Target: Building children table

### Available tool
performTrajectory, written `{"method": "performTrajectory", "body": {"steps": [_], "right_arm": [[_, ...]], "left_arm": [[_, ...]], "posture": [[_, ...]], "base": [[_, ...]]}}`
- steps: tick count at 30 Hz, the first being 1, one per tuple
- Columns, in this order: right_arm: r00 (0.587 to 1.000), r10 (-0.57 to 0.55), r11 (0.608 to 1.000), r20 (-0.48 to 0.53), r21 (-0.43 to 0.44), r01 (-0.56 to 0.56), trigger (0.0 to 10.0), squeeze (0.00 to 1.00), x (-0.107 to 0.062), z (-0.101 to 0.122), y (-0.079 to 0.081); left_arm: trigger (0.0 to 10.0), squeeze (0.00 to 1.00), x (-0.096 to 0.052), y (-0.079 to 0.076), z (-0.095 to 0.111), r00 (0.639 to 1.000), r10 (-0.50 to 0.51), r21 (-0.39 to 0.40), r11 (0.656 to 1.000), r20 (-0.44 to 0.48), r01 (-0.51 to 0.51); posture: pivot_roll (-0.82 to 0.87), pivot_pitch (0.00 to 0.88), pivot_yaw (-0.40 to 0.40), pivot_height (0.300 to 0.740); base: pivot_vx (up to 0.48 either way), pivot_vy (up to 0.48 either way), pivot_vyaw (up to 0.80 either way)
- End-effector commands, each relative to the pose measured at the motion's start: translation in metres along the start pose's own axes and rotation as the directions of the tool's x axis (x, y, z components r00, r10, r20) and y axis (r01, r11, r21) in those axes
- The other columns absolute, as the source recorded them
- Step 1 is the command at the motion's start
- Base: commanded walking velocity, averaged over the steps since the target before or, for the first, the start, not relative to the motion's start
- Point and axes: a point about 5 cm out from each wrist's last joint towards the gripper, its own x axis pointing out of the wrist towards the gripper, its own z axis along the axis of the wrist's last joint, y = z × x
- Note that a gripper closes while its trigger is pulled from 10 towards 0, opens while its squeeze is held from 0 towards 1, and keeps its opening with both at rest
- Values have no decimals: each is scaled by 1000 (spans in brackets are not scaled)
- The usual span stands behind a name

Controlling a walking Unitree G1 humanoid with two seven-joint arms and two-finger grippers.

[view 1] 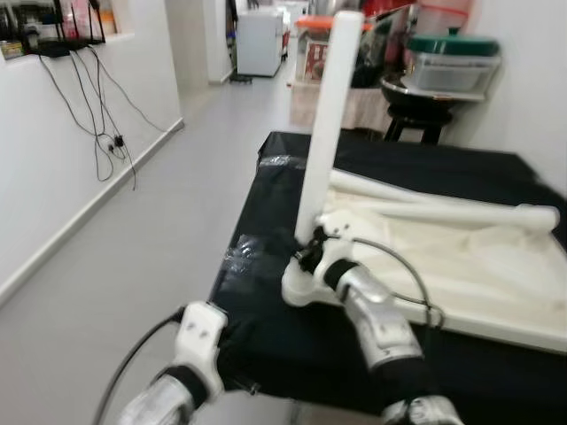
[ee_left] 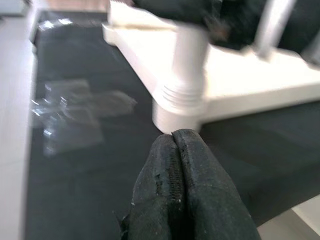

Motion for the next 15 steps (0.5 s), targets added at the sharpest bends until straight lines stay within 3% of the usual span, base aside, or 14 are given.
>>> {"method": "performTrajectory", "body": {"steps": [1, 3, 8, 9, 10, 11, 12, 15], "right_arm": [[988, -56, 998, -147, -18, 54, 0, 0, -5, -36, -5], [990, -54, 996, -129, -73, 44, 0, 0, 10, -30, -14], [990, -66, 996, -121, -65, 59, 0, 0, 16, -26, -19], [989, -77, 996, -125, -65, 69, 4627, 0, 17, -24, -20], [990, -60, 997, -125, -54, 53, 10000, 0, 19, -20, -22], [990, -60, 997, -125, -54, 53, 10000, 0, 19, -20, -22], [993, -20, 999, -120, -33, 16, 10000, 1000, 18, -12, -20], [990, 109, 993, -90, -46, -113, 10000, 1000, 20, 6, -20]], "left_arm": [[10000, 0, 4, -1, 9, 998, -18, 30, 999, 65, 16], [10000, 0, 6, 0, 13, 995, -27, 57, 998, 95, 22], [10000, 0, 7, 2, 13, 994, -9, 54, 999, 106, 4], [10000, 0, 7, 1, 13, 993, -1, 53, 999, 114, -5], [10000, 0, 7, 0, 14, 992, 8, 63, 998, 129, -17], [10000, 0, 7, 0, 14, 992, 8, 63, 998, 129, -17], [10000, 0, 8, 0, 15, 988, 18, 76, 997, 150, -30], [10000, 0, 8, 0, 18, 984, 31, 83, 996, 177, -46]], "posture": [[46, 0, -25, 740], [45, 0, -26, 740], [51, 0, -31, 740], [53, 0, -34, 740], [57, 0, -39, 740], [57, 0, -39, 740], [59, 0, -42, 740], [62, 0, -49, 740]], "base": [[0, 0, 0], [0, 0, 0], [0, 0, 0], [0, 0, 0], [0, 0, 0], [0, 0, 0], [0, 0, 0], [0, 0, 0]]}}
